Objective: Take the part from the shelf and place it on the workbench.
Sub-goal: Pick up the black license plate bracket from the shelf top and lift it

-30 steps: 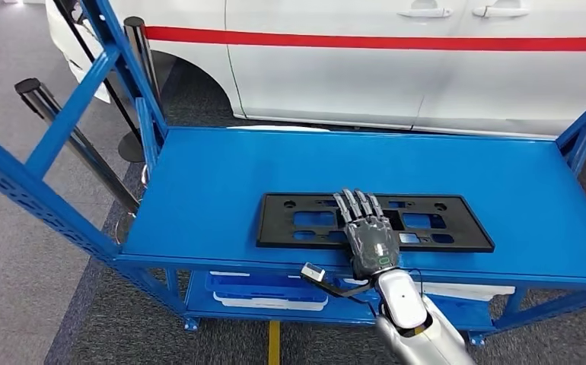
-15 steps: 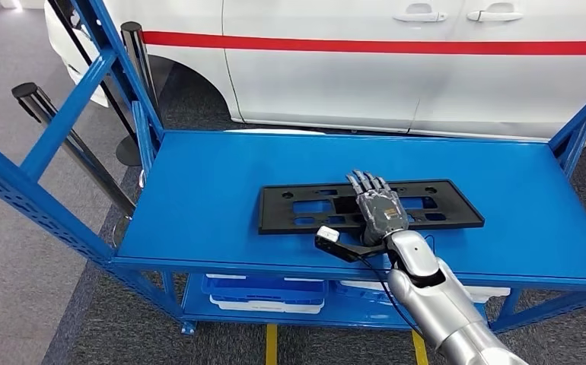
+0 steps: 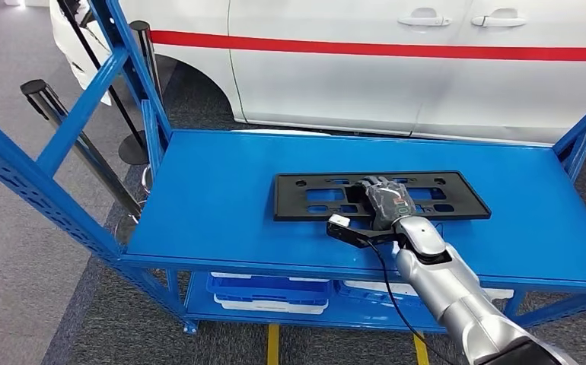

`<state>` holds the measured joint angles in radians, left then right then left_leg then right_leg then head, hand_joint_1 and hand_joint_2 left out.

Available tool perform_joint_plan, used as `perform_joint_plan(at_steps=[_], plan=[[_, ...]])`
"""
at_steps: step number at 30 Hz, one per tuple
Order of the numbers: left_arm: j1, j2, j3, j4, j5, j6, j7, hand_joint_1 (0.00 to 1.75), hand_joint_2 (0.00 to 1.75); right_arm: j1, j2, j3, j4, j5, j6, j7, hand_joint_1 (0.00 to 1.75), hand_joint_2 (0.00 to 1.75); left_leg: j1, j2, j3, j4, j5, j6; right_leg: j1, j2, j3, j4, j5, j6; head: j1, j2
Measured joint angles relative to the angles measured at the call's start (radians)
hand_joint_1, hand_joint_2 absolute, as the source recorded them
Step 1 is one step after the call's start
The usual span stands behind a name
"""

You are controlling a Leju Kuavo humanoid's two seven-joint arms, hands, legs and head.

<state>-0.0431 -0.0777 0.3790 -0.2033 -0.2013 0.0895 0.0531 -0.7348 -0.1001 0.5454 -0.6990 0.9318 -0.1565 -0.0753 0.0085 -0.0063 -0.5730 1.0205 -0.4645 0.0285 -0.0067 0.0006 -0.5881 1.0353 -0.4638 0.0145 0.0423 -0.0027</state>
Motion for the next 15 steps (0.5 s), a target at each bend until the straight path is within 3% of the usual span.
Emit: perform_joint_plan(at_steps=[3, 4, 5, 7, 8, 9, 10, 11, 13, 15], plan=[[0.0, 0.0, 0.003, 0.0, -0.008, 0.007, -0.012, 0.0, 1.75, -0.006, 0.0, -0.001, 0.009, -0.002, 0.0, -0.001, 1.73, 1.75, 0.001, 0.0, 0.002, -0.001, -0.004, -0.017, -0.001, 0.0, 0.009, -0.015, 0.004, -0.013, 0.0, 0.0], [0.001, 0.0, 0.003, 0.0, -0.011, 0.012, -0.014, 0.0, 1.75, -0.007, 0.001, -0.001, 0.011, -0.002, 0.0, 0.0, 1.73, 1.75, 0.002, 0.0, -0.003, 0.016, -0.018, -0.021, -0.004, -0.001, 0.012, -0.021, 0.008, -0.019, 0.0, 0.0], [0.001, 0.0, 0.004, 0.0, -0.013, 0.017, -0.015, 0.0, 1.75, -0.007, 0.001, -0.001, 0.012, -0.002, 0.0, 0.0, 1.73, 1.75, 0.002, 0.0, -0.019, 0.054, -0.043, -0.025, -0.007, -0.003, 0.015, -0.027, 0.011, -0.024, -0.001, 0.0], [0.002, 0.0, 0.004, 0.0, -0.014, 0.022, -0.016, 0.0, 1.75, -0.008, 0.001, -0.001, 0.015, -0.002, 0.0, 0.0, 1.73, 1.75, 0.005, 0.001, -0.075, 0.181, -0.11, -0.031, -0.008, -0.005, 0.014, -0.029, 0.013, -0.029, -0.001, 0.0], [0.002, 0.0, 0.003, 0.0, -0.014, 0.023, -0.016, 0.0, 1.75, -0.007, 0.001, -0.001, 0.016, -0.002, 0.0, 0.0, 1.73, 1.75, 0.006, 0.001, -0.102, 0.24, -0.132, -0.034, -0.007, -0.006, 0.014, -0.028, 0.013, -0.029, -0.001, 0.0], [0.003, 0.0, 0.003, 0.0, -0.014, 0.024, -0.016, 0.0, 1.75, -0.007, 0.001, -0.001, 0.018, -0.002, 0.0, 0.0, 1.73, 1.75, 0.008, 0.001, -0.116, 0.271, -0.135, -0.037, -0.008, -0.006, 0.014, -0.028, 0.012, -0.029, -0.001, 0.0], [0.004, 0.0, 0.003, 0.0, -0.015, 0.025, -0.016, 0.0, 1.75, -0.007, 0.001, -0.001, 0.02, -0.002, 0.0, 0.001, 1.73, 1.75, 0.011, 0.001, -0.112, 0.262, -0.119, -0.04, -0.008, -0.006, 0.015, -0.027, 0.012, -0.028, -0.001, 0.0], [0.004, 0.001, 0.004, 0.0, -0.014, 0.027, -0.016, 0.0, 1.75, -0.008, 0.001, -0.001, 0.022, -0.002, 0.0, 0.001, 1.73, 1.75, 0.014, 0.002, -0.09, 0.217, -0.087, -0.043, -0.01, -0.006, 0.015, -0.025, 0.011, -0.026, -0.001, 0.0], [0.004, 0.001, 0.005, 0.0, -0.014, 0.032, -0.019, 0.0, 1.75, -0.01, 0.0, -0.002, 0.024, -0.002, 0.0, 0.001, 1.73, 1.75, 0.019, 0.001, -0.026, 0.082, -0.029, -0.047, -0.012, -0.004, 0.014, -0.014, 0.004, -0.015, -0.002, 0.0], [0.003, -0.001, 0.006, 0.0, -0.013, 0.038, -0.021, 0.0, 1.75, -0.013, 0.0, -0.004, 0.024, -0.002, 0.0, 0.005, 1.73, 1.75, 0.018, 0.0, 0.006, 0.015, -0.015, -0.039, -0.008, -0.002, 0.01, -0.005, -0.001, -0.001, -0.003, 0.0]])
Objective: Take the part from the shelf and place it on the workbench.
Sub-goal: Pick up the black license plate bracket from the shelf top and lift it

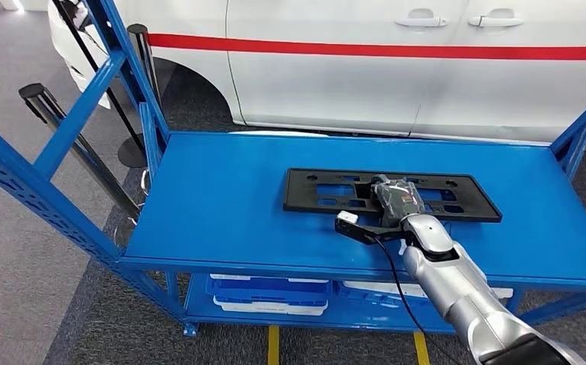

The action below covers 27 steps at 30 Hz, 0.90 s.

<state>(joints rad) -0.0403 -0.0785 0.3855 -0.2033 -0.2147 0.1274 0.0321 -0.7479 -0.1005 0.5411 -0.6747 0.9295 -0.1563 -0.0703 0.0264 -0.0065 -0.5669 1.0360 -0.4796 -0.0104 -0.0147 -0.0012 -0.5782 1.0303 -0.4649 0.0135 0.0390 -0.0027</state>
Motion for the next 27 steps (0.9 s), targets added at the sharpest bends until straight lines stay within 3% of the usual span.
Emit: perform_joint_plan(at_steps=[2, 4, 6, 8, 9, 10, 11, 13, 15, 17, 19, 21, 23, 24, 25, 26, 27], plan=[[0.0, -0.001, 0.003, 0.0, 0.0, 0.004, 0.003, 0.0, 1.75, 0.0, 0.0, -0.003, 0.001, 0.006, -0.008, 0.01, 1.73, 1.75, -0.003, -0.001, 0.001, -0.003, -0.002, 0.016, 0.0, 0.003, 0.0, -0.002, 0.002, 0.011, 0.0, 0.0], [-0.001, -0.001, 0.007, 0.0, -0.001, 0.006, 0.014, 0.0, 1.75, 0.004, -0.001, -0.004, 0.003, 0.035, -0.049, 0.04, 1.73, 1.75, -0.004, 0.002, 0.002, -0.007, 0.004, 0.031, -0.004, 0.004, -0.007, 0.014, -0.013, 0.019, 0.0, 0.0], [-0.003, -0.003, 0.012, 0.0, -0.001, 0.006, 0.032, 0.0, 1.75, 0.019, 0.0, -0.004, 0.003, 0.105, -0.137, 0.104, 1.73, 1.75, -0.004, 0.004, -0.001, -0.01, 0.009, 0.043, -0.006, 0.003, -0.049, 0.103, -0.067, 0.023, 0.0, 0.0], [-0.004, -0.006, 0.017, 0.0, -0.003, 0.004, 0.052, 0.0, 1.75, 0.05, 0.002, -0.002, -0.002, 0.207, -0.25, 0.183, 1.73, 1.75, -0.008, 0.003, -0.007, -0.009, 0.012, 0.05, -0.006, 0.002, -0.114, 0.237, -0.125, 0.024, 0.0, 0.0], [-0.004, -0.007, 0.018, 0.0, -0.006, 0.003, 0.06, 0.0, 1.75, 0.068, 0.003, -0.001, -0.007, 0.264, -0.309, 0.221, 1.73, 1.75, -0.011, 0.002, -0.009, -0.008, 0.014, 0.052, -0.005, 0.002, -0.135, 0.277, -0.134, 0.023, 0.0, 0.0], [-0.004, -0.009, 0.019, 0.0, -0.011, 0.001, 0.066, 0.0, 1.75, 0.085, 0.003, -0.001, -0.015, 0.328, -0.364, 0.258, 1.73, 1.75, -0.013, 0.0, -0.01, -0.007, 0.014, 0.053, -0.005, 0.002, -0.138, 0.282, -0.124, 0.02, 0.0, 0.0], [-0.003, -0.011, 0.019, 0.0, -0.017, -0.003, 0.069, 0.0, 1.75, 0.103, 0.003, -0.002, -0.028, 0.396, -0.416, 0.29, 1.73, 1.75, -0.016, -0.001, -0.01, -0.007, 0.014, 0.053, -0.003, 0.002, -0.122, 0.244, -0.094, 0.015, 0.0, 0.0], [-0.003, -0.017, 0.019, 0.0, -0.026, -0.009, 0.071, 0.0, 1.75, 0.137, 0.003, -0.012, -0.061, 0.505, -0.485, 0.324, 1.73, 1.75, -0.019, -0.003, -0.01, -0.006, 0.013, 0.052, 0.004, 0.003, -0.064, 0.112, -0.022, 0.0, 0.0, 0.0], [-0.004, -0.022, 0.019, 0.0, -0.033, -0.012, 0.072, 0.0, 1.75, 0.166, 0.006, -0.027, -0.093, 0.547, -0.513, 0.336, 1.73, 1.75, -0.021, -0.004, -0.017, -0.004, 0.014, 0.047, 0.013, 0.003, -0.03, 0.026, 0.011, -0.01, -0.001, 0.0], [-0.006, -0.025, 0.019, 0.0, -0.04, -0.013, 0.074, 0.0, 1.75, 0.196, 0.008, -0.036, -0.125, 0.553, -0.52, 0.363, 1.73, 1.75, -0.021, -0.005, -0.025, -0.004, 0.019, 0.038, 0.017, 0.003, -0.03, 0.012, 0.011, -0.012, -0.001, 0.0], [-0.006, -0.026, 0.019, 0.0, -0.049, -0.015, 0.077, 0.0, 1.75, 0.223, 0.006, -0.036, -0.166, 0.555, -0.523, 0.411, 1.73, 1.75, -0.021, -0.003, -0.031, 0.007, 0.004, 0.029, 0.011, 0.0, -0.032, 0.003, 0.018, -0.02, -0.001, 0.0], [-0.005, -0.026, 0.02, 0.0, -0.055, -0.017, 0.08, 0.0, 1.75, 0.239, 0.001, -0.029, -0.202, 0.556, -0.526, 0.457, 1.73, 1.75, -0.02, -0.001, -0.057, 0.079, -0.059, 0.02, 0.004, -0.002, -0.037, -0.005, 0.029, -0.032, -0.002, 0.0], [-0.006, -0.026, 0.019, 0.0, -0.059, -0.021, 0.083, 0.0, 1.75, 0.251, -0.006, -0.019, -0.226, 0.556, -0.528, 0.479, 1.73, 1.75, -0.018, 0.0, -0.097, 0.204, -0.135, 0.014, 0.006, -0.002, -0.05, -0.004, 0.039, -0.037, -0.004, 0.0], [-0.006, -0.026, 0.019, 0.0, -0.061, -0.023, 0.083, 0.0, 1.75, 0.258, -0.008, -0.014, -0.236, 0.556, -0.529, 0.483, 1.73, 1.75, -0.017, 0.0, -0.107, 0.249, -0.155, 0.011, 0.006, -0.002, -0.058, -0.003, 0.044, -0.036, -0.004, 0.0], [-0.007, -0.026, 0.019, 0.0, -0.062, -0.024, 0.084, 0.0, 1.75, 0.264, -0.011, -0.01, -0.243, 0.556, -0.529, 0.484, 1.73, 1.75, -0.017, 0.0, -0.101, 0.259, -0.157, 0.01, 0.006, -0.002, -0.067, -0.001, 0.05, -0.035, -0.004, 0.0], [-0.007, -0.026, 0.019, 0.0, -0.062, -0.025, 0.084, 0.0, 1.75, 0.27, -0.012, -0.006, -0.25, 0.556, -0.529, 0.485, 1.73, 1.75, -0.017, 0.0, -0.075, 0.228, -0.143, 0.01, 0.006, -0.002, -0.076, 0.002, 0.056, -0.033, -0.004, 0.0], [-0.008, -0.026, 0.019, 0.0, -0.062, -0.026, 0.084, 0.0, 1.75, 0.274, -0.013, -0.004, -0.257, 0.556, -0.529, 0.486, 1.73, 1.75, -0.017, 0.0, -0.031, 0.164, -0.117, 0.011, 0.006, -0.002, -0.085, 0.005, 0.062, -0.031, -0.004, 0.0]])
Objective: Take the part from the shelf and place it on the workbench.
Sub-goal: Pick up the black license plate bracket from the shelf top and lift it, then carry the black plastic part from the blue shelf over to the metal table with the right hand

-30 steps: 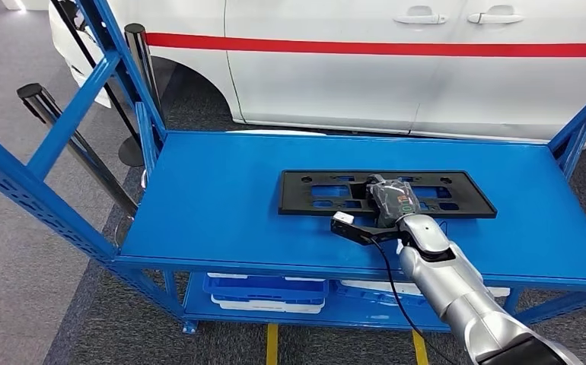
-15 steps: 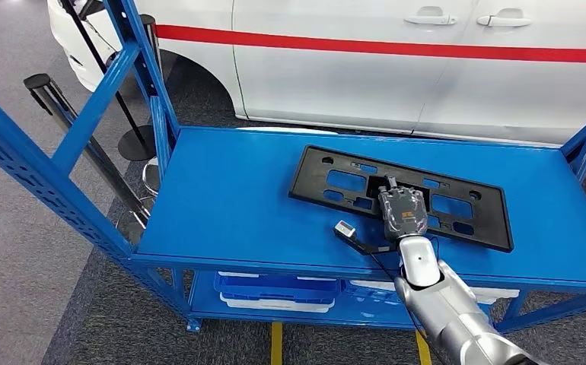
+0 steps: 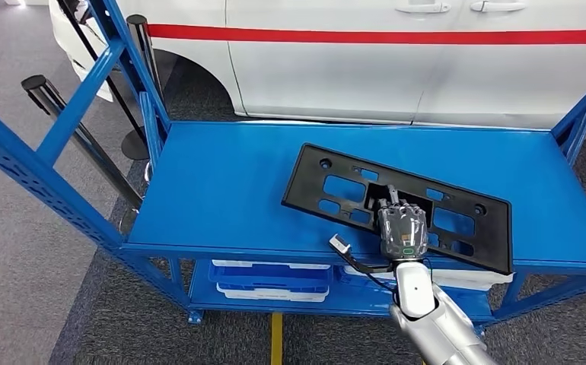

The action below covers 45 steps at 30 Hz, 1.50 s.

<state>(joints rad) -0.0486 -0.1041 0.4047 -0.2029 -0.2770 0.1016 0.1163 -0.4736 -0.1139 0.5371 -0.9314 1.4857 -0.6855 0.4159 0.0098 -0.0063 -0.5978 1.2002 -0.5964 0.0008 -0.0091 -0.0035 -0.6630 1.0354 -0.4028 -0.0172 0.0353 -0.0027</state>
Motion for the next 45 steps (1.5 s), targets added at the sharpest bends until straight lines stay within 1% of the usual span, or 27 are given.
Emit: perform_joint_plan(at_steps=[2, 3, 7, 8, 9, 11, 12, 13, 14, 16, 18, 20, 22, 23, 26, 27, 28, 30, 32, 34, 35, 37, 38, 40, 42, 43, 45], plan=[[-0.004, 0.0, 0.0, 0.0, 0.0, 0.0, 0.0, 0.0, 1.75, 0.004, -0.004, 0.002, -0.012, 0.0, 0.0, 0.002, 1.73, 1.75, -0.002, 0.0, 0.08, -0.138, 0.037, 0.006, 0.001, 0.0, -0.013, 0.007, 0.011, 0.009, 0.0, 0.0], [-0.005, 0.0, 0.0, 0.0, 0.0, -0.001, 0.0, 0.0, 1.75, 0.004, -0.006, 0.002, -0.017, 0.0, -0.001, 0.003, 1.73, 1.75, -0.004, -0.001, 0.1, -0.175, 0.047, 0.009, 0.001, -0.001, -0.016, 0.009, 0.017, 0.015, 0.001, 0.0], [-0.007, 0.0, 0.0, 0.0, 0.0, -0.001, 0.0, 0.0, 1.75, 0.007, -0.013, 0.005, -0.028, 0.0, -0.003, 0.004, 1.73, 1.75, -0.006, 0.001, 0.089, -0.189, 0.081, 0.029, 0.0, 0.002, -0.025, 0.006, 0.033, 0.038, 0.002, 0.0], [-0.008, 0.0, 0.0, 0.0, -0.001, -0.002, 0.0, 0.0, 1.75, 0.008, -0.016, 0.006, -0.03, 0.0, -0.003, 0.004, 1.73, 1.75, -0.004, 0.003, 0.081, -0.193, 0.094, 0.037, -0.001, 0.003, -0.033, 0.022, 0.009, 0.042, 0.003, 0.0], [-0.009, 0.0, 0.0, 0.0, -0.001, -0.003, 0.001, 0.0, 1.75, 0.009, -0.018, 0.007, -0.031, 0.0, -0.003, 0.005, 1.73, 1.75, -0.002, 0.005, 0.069, -0.196, 0.108, 0.043, -0.002, 0.005, -0.047, 0.059, -0.034, 0.045, 0.004, 0.0], [-0.011, 0.0, 0.0, 0.0, -0.003, -0.004, 0.003, 0.0, 1.75, 0.012, -0.02, 0.01, -0.033, 0.0, -0.003, 0.005, 1.73, 1.75, -0.004, 0.007, 0.04, -0.194, 0.13, 0.05, -0.004, 0.005, -0.077, 0.185, -0.138, 0.051, 0.005, 0.0], [-0.011, 0.0, 0.0, 0.0, -0.005, -0.004, 0.004, 0.0, 1.75, 0.014, -0.02, 0.011, -0.033, 0.0, -0.003, 0.006, 1.73, 1.75, -0.005, 0.007, 0.025, -0.191, 0.139, 0.05, -0.005, 0.004, -0.085, 0.247, -0.168, 0.053, 0.005, 0.0], [-0.01, 0.0, 0.0, 0.0, -0.006, -0.004, 0.006, 0.0, 1.75, 0.018, -0.021, 0.012, -0.033, 0.0, -0.003, 0.007, 1.73, 1.75, -0.006, 0.007, 0.011, -0.188, 0.148, 0.049, -0.005, 0.004, -0.082, 0.285, -0.175, 0.054, 0.005, 0.0], [-0.01, 0.0, 0.0, 0.0, -0.008, -0.005, 0.007, 0.0, 1.75, 0.02, -0.022, 0.013, -0.033, 0.0, -0.003, 0.009, 1.73, 1.75, -0.006, 0.007, -0.003, -0.185, 0.155, 0.048, -0.005, 0.004, -0.062, 0.287, -0.162, 0.054, 0.005, 0.0], [-0.01, 0.0, 0.0, 0.0, -0.009, -0.005, 0.009, 0.0, 1.75, 0.023, -0.023, 0.016, -0.038, 0.0, -0.004, 0.012, 1.73, 1.75, -0.007, 0.007, -0.026, -0.177, 0.169, 0.043, -0.006, 0.004, 0.028, 0.19, -0.121, 0.051, 0.005, 0.0], [-0.011, 0.0, 0.0, 0.0, -0.011, -0.004, 0.009, 0.0, 1.75, 0.024, -0.023, 0.019, -0.049, 0.0, -0.004, 0.015, 1.73, 1.75, -0.009, 0.006, -0.041, -0.172, 0.183, 0.033, -0.002, 0.006, 0.124, 0.05, -0.12, 0.042, 0.004, 0.0], [-0.011, 0.0, 0.0, 0.0, -0.014, -0.004, 0.009, 0.0, 1.75, 0.025, -0.023, 0.022, -0.059, 0.0, -0.004, 0.02, 1.73, 1.75, -0.009, 0.005, -0.047, -0.174, 0.2, 0.02, 0.006, 0.008, 0.156, -0.012, -0.13, 0.029, 0.004, 0.0], [-0.009, 0.0, 0.0, 0.0, -0.017, -0.003, 0.009, 0.0, 1.75, 0.028, -0.024, 0.026, -0.064, 0.0, -0.005, 0.024, 1.73, 1.75, -0.007, 0.003, -0.054, -0.173, 0.203, 0.009, 0.005, 0.005, 0.143, -0.017, -0.113, 0.012, 0.004, 0.0], [-0.009, 0.0, 0.0, 0.0, -0.017, -0.003, 0.009, 0.0, 1.75, 0.029, -0.025, 0.027, -0.065, 0.0, -0.005, 0.024, 1.73, 1.75, -0.006, 0.002, -0.063, -0.156, 0.18, 0.005, 0.004, 0.002, 0.134, -0.018, -0.102, 0.002, 0.004, 0.0], [-0.008, 0.0, 0.0, 0.0, -0.018, -0.003, 0.009, 0.0, 1.75, 0.031, -0.026, 0.029, -0.07, 0.0, -0.005, 0.025, 1.73, 1.75, -0.004, 0.002, -0.106, -0.002, 0.03, -0.002, 0.005, -0.002, 0.092, -0.019, -0.067, -0.018, 0.002, 0.0], [-0.008, 0.0, 0.0, 0.0, -0.018, -0.003, 0.009, 0.0, 1.75, 0.032, -0.027, 0.029, -0.072, 0.0, -0.005, 0.026, 1.73, 1.75, -0.004, 0.002, -0.116, 0.062, -0.002, -0.003, 0.008, -0.002, 0.075, -0.017, -0.055, -0.019, 0.002, 0.0], [-0.008, 0.0, 0.0, 0.0, -0.018, -0.003, 0.009, 0.0, 1.75, 0.033, -0.027, 0.029, -0.073, 0.0, -0.005, 0.026, 1.73, 1.75, -0.004, 0.002, -0.116, 0.107, -0.008, -0.002, 0.01, -0.002, 0.058, -0.015, -0.044, -0.019, 0.002, 0.0], [-0.009, 0.0, 0.0, 0.0, -0.018, -0.003, 0.009, 0.0, 1.75, 0.036, -0.027, 0.031, -0.073, 0.0, -0.005, 0.026, 1.73, 1.75, -0.006, 0.002, -0.07, 0.103, 0.041, 0.004, 0.013, -0.003, 0.024, -0.009, -0.022, -0.018, 0.002, 0.0], [-0.01, 0.001, 0.0, 0.0, -0.018, -0.003, 0.009, 0.0, 1.75, 0.038, -0.027, 0.033, -0.075, 0.0, -0.005, 0.025, 1.73, 1.75, -0.012, 0.002, 0.039, -0.026, 0.076, 0.017, 0.016, -0.003, -0.001, -0.001, -0.005, -0.014, 0.002, 0.0], [-0.011, 0.003, 0.0, 0.0, -0.018, -0.003, 0.009, 0.0, 1.75, 0.038, -0.028, 0.033, -0.078, 0.0, -0.005, 0.025, 1.73, 1.75, -0.019, 0.002, 0.135, -0.169, 0.053, 0.026, 0.016, -0.004, -0.012, 0.002, 0.013, -0.007, 0.002, 0.0], [-0.012, 0.004, 0.0, 0.0, -0.018, -0.003, 0.009, 0.0, 1.75, 0.037, -0.028, 0.033, -0.08, 0.0, -0.005, 0.025, 1.73, 1.75, -0.022, 0.001, 0.157, -0.209, 0.042, 0.029, 0.015, -0.005, -0.015, 0.001, 0.023, -0.002, 0.002, 0.0], [-0.012, 0.003, 0.0, 0.0, -0.018, -0.003, 0.009, 0.0, 1.75, 0.038, -0.03, 0.034, -0.082, 0.0, -0.006, 0.025, 1.73, 1.75, -0.021, 0.003, 0.151, -0.227, 0.057, 0.035, 0.012, -0.004, -0.021, -0.005, 0.036, 0.009, 0.003, 0.0], [-0.012, 0.003, 0.0, 0.001, -0.018, -0.003, 0.009, 0.0, 1.75, 0.039, -0.031, 0.034, -0.082, 0.0, -0.006, 0.025, 1.73, 1.75, -0.019, 0.006, 0.143, -0.231, 0.07, 0.042, 0.011, -0.002, -0.027, 0.002, 0.021, 0.015, 0.003, 0.0], [-0.014, 0.003, 0.0, 0.001, -0.018, -0.003, 0.009, 0.0, 1.75, 0.039, -0.033, 0.035, -0.082, 0.0, -0.006, 0.025, 1.73, 1.75, -0.016, 0.012, 0.118, -0.234, 0.098, 0.053, 0.006, 0.002, -0.051, 0.07, -0.064, 0.024, 0.003, 0.0], [-0.013, 0.003, 0.0, 0.001, -0.018, -0.003, 0.009, 0.0, 1.75, 0.041, -0.034, 0.035, -0.082, 0.0, -0.005, 0.025, 1.73, 1.75, -0.016, 0.013, 0.085, -0.228, 0.12, 0.056, -0.001, 0.002, -0.078, 0.197, -0.154, 0.033, 0.003, 0.0], [-0.013, 0.003, 0.0, 0.001, -0.018, -0.003, 0.009, 0.0, 1.75, 0.042, -0.035, 0.035, -0.082, 0.0, -0.005, 0.025, 1.73, 1.75, -0.016, 0.014, 0.067, -0.222, 0.13, 0.055, -0.005, 0.002, -0.084, 0.254, -0.167, 0.037, 0.003, 0.0], [-0.012, 0.003, 0.0, 0.001, -0.018, -0.004, 0.009, 0.0, 1.75, 0.043, -0.036, 0.035, -0.082, 0.0, -0.005, 0.025, 1.73, 1.75, -0.014, 0.014, 0.03, -0.205, 0.144, 0.049, -0.014, 0.002, -0.057, 0.285, -0.129, 0.046, 0.003, 0.0]])
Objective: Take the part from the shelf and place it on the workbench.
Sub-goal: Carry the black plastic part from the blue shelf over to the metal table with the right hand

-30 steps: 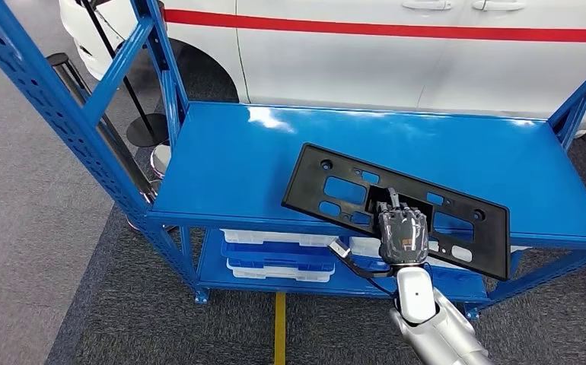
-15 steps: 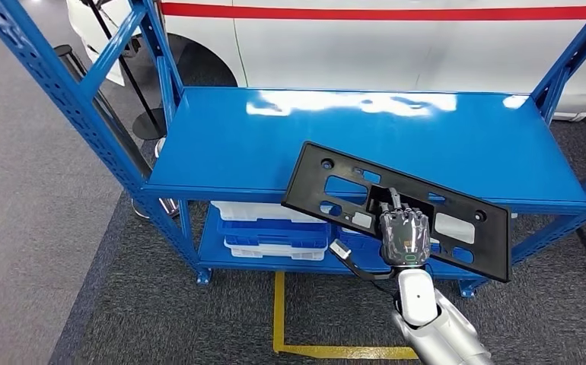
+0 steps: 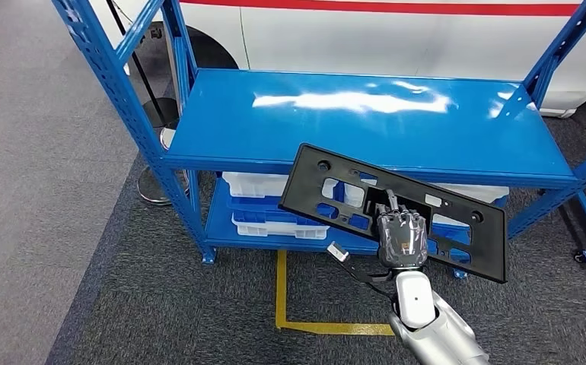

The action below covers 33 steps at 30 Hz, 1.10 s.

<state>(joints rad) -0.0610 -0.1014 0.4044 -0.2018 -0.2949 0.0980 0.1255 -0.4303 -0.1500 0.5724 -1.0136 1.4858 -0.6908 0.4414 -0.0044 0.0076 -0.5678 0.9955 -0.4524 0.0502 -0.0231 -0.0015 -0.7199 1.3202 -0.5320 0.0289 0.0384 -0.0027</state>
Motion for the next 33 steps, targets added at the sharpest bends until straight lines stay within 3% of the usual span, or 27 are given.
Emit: perform_joint_plan(at_steps=[1, 2, 4, 5, 7, 8, 10, 12, 13, 14, 15, 17, 19, 20, 21, 23, 24, 25, 27, 28, 29, 30, 32, 33], plan=[[0.0, 0.0, 0.0, 0.0, 0.0, 0.0, 0.0, 0.0, 1.75, 0.0, 0.0, 0.0, 0.0, 0.0, 0.0, 0.0, 1.73, 1.75, 0.001, 0.0, -0.017, 0.011, 0.005, -0.004, -0.005, 0.0, 0.04, -0.038, 0.027, 0.004, 0.0, 0.0], [0.0, 0.0, 0.0, 0.0, 0.0, 0.0, 0.0, 0.0, 1.75, -0.001, 0.0, 0.0, 0.0, 0.0, 0.0, 0.0, 1.73, 1.75, 0.002, 0.0, -0.032, 0.023, 0.008, -0.008, -0.009, 0.0, 0.091, -0.102, 0.033, 0.008, 0.0, 0.0], [-0.001, 0.001, 0.0, 0.0, 0.0, 0.0, 0.0, 0.0, 1.75, -0.001, 0.0, 0.001, -0.003, 0.0, 0.0, 0.0, 1.73, 1.75, 0.001, -0.001, -0.053, 0.042, 0.016, -0.02, -0.007, 0.003, 0.174, -0.225, 0.011, 0.005, -0.001, 0.0], [-0.001, 0.001, 0.0, 0.0, 0.0, 0.0, 0.0, 0.0, 1.75, 0.0, 0.0, 0.001, -0.005, 0.0, 0.0, 0.001, 1.73, 1.75, 0.0, -0.001, -0.059, 0.046, 0.022, -0.026, -0.003, 0.005, 0.19, -0.256, -0.004, -0.001, -0.002, 0.0], [0.001, 0.001, 0.0, 0.0, -0.001, 0.0, -0.001, 0.0, 1.75, 0.007, 0.003, 0.001, -0.014, 0.0, 0.0, -0.015, 1.73, 1.75, 0.003, -0.003, -0.068, 0.046, 0.036, -0.041, 0.002, 0.003, 0.181, -0.267, 0.006, -0.021, -0.003, 0.0], [0.002, 0.001, 0.0, 0.0, -0.001, 0.0, -0.001, 0.0, 1.75, 0.013, 0.007, -0.003, -0.019, 0.0, 0.0, -0.037, 1.73, 1.75, 0.005, -0.004, -0.076, 0.051, 0.027, -0.048, 0.004, 0.001, 0.171, -0.269, 0.017, -0.031, -0.003, 0.0], [0.004, 0.001, 0.0, 0.0, -0.005, -0.002, -0.001, 0.0, 1.75, 0.032, 0.027, -0.026, -0.035, 0.0, 0.0, -0.114, 1.73, 1.75, 0.01, -0.004, -0.1, 0.106, -0.045, -0.057, 0.004, -0.001, 0.146, -0.273, 0.041, -0.052, -0.004, 0.0], [0.005, 0.0, -0.005, 0.0, -0.051, -0.028, -0.006, 0.0, 1.75, 0.058, 0.06, -0.066, -0.053, -0.001, 0.001, -0.199, 1.73, 1.75, 0.011, -0.005, -0.127, 0.223, -0.143, -0.06, 0.011, -0.001, 0.117, -0.272, 0.064, -0.063, -0.004, 0.0], [0.005, -0.002, -0.017, 0.0, -0.094, -0.049, -0.008, 0.0, 1.75, 0.071, 0.078, -0.085, -0.061, -0.004, 0.009, -0.235, 1.73, 1.75, 0.011, -0.005, -0.134, 0.279, -0.168, -0.061, 0.015, -0.002, 0.103, -0.27, 0.074, -0.065, -0.004, 0.0], [0.004, -0.002, -0.036, 0.0, -0.145, -0.071, -0.01, 0.0, 1.75, 0.088, 0.102, -0.104, -0.075, -0.016, 0.038, -0.284, 1.73, 1.75, 0.011, -0.005, -0.13, 0.314, -0.168, -0.059, 0.02, -0.004, 0.088, -0.269, 0.085, -0.066, -0.004, 0.0], [0.004, -0.001, -0.06, 0.0, -0.186, -0.088, -0.011, 0.0, 1.75, 0.107, 0.126, -0.119, -0.1, -0.049, 0.097, -0.354, 1.73, 1.75, 0.01, -0.006, -0.11, 0.316, -0.147, -0.056, 0.024, -0.006, 0.073, -0.267, 0.094, -0.067, -0.004, 0.0], [0.004, 0.009, -0.095, 0.0, -0.22, -0.109, -0.014, 0.0, 1.75, 0.156, 0.17, -0.128, -0.18, -0.2, 0.261, -0.573, 1.73, 1.75, 0.005, -0.006, -0.023, 0.23, -0.092, -0.045, 0.029, -0.006, 0.05, -0.265, 0.113, -0.069, -0.004, 0.0], [0.004, 0.023, -0.109, 0.0, -0.226, -0.124, -0.021, 0.0, 1.75, 0.203, 0.196, -0.104, -0.263, -0.502, 0.363, -0.822, 1.73, 1.75, -0.006, -0.008, 0.084, 0.076, -0.094, -0.03, 0.03, -0.004, 0.034, -0.264, 0.132, -0.065, -0.004, 0.0], [0.004, 0.029, -0.115, 0.0, -0.229, -0.129, -0.024, 0.0, 1.75, 0.22, 0.205, -0.088, -0.296, -0.693, 0.38, -0.907, 1.73, 1.75, -0.011, -0.01, 0.118, 0.018, -0.102, -0.025, 0.028, -0.005, 0.029, -0.267, 0.144, -0.062, -0.004, 0.0], [0.005, 0.034, -0.12, 0.0, -0.232, -0.133, -0.027, 0.0, 1.75, 0.229, 0.211, -0.076, -0.321, -0.874, 0.384, -0.942, 1.73, 1.75, -0.015, -0.011, 0.131, -0.014, -0.104, -0.022, 0.026, -0.007, 0.027, -0.273, 0.157, -0.056, -0.005, 0.0], [0.006, 0.038, -0.129, 0.001, -0.234, -0.142, -0.029, 0.0, 1.75, 0.232, 0.221, -0.065, -0.357, -1.152, 0.4, -0.926, 1.73, 1.75, -0.013, -0.01, 0.122, -0.032, -0.077, -0.019, 0.023, -0.008, 0.023, -0.282, 0.165, -0.046, -0.004, 0.0], [0.007, 0.041, -0.131, 0.001, -0.236, -0.144, -0.03, 0.0, 1.75, 0.232, 0.222, -0.063, -0.368, -1.223, 0.411, -0.912, 1.73, 1.75, -0.011, -0.007, 0.116, -0.04, -0.063, -0.015, 0.023, -0.005, 0.018, -0.272, 0.143, -0.041, -0.004, 0.0], [0.008, 0.043, -0.132, 0.001, -0.238, -0.146, -0.03, 0.0, 1.75, 0.234, 0.221, -0.062, -0.377, -1.248, 0.422, -0.905, 1.73, 1.75, -0.008, -0.004, 0.105, -0.045, -0.049, -0.011, 0.022, -0.002, 0.009, -0.243, 0.102, -0.036, -0.003, 0.0], [0.011, 0.047, -0.132, 0.001, -0.243, -0.147, -0.031, 0.0, 1.75, 0.24, 0.218, -0.061, -0.388, -1.209, 0.445, -0.904, 1.73, 1.75, -0.006, 0.004, 0.074, -0.037, -0.029, -0.005, 0.016, 0.0, -0.015, -0.131, 0.0, -0.025, -0.002, 0.0], [0.011, 0.048, -0.133, 0.001, -0.246, -0.146, -0.031, 0.0, 1.75, 0.244, 0.218, -0.06, -0.393, -1.183, 0.455, -0.905, 1.73, 1.75, -0.006, 0.007, 0.056, -0.03, -0.02, -0.004, 0.011, 0.0, -0.024, -0.069, -0.027, -0.019, -0.002, 0.0], [0.01, 0.049, -0.134, 0.001, -0.249, -0.146, -0.031, 0.0, 1.75, 0.247, 0.218, -0.058, -0.397, -1.169, 0.464, -0.906, 1.73, 1.75, -0.006, 0.009, 0.037, -0.022, -0.012, -0.005, 0.006, 0.0, -0.025, -0.021, -0.029, -0.013, -0.002, 0.0], [0.008, 0.048, -0.136, 0.001, -0.253, -0.146, -0.031, 0.0, 1.75, 0.25, 0.218, -0.056, -0.401, -1.165, 0.472, -0.907, 1.73, 1.75, -0.004, 0.009, 0.017, -0.013, -0.004, -0.008, 0.001, 0.0, -0.012, -0.001, -0.008, -0.008, -0.002, 0.0], [0.007, 0.046, -0.14, 0.001, -0.261, -0.144, -0.031, 0.0, 1.75, 0.252, 0.218, -0.056, -0.41, -1.175, 0.488, -0.909, 1.73, 1.75, 0.0, 0.009, -0.019, 0.008, 0.007, -0.017, -0.01, 0.0, 0.058, -0.058, 0.042, 0.001, -0.002, 0.0], [0.007, 0.045, -0.143, 0.001, -0.266, -0.143, -0.031, 0.0, 1.75, 0.252, 0.219, -0.055, -0.415, -1.183, 0.499, -0.909, 1.73, 1.75, 0.002, 0.009, -0.036, 0.02, 0.011, -0.022, -0.011, 0.001, 0.107, -0.122, 0.042, 0.004, -0.002, 0.0]])
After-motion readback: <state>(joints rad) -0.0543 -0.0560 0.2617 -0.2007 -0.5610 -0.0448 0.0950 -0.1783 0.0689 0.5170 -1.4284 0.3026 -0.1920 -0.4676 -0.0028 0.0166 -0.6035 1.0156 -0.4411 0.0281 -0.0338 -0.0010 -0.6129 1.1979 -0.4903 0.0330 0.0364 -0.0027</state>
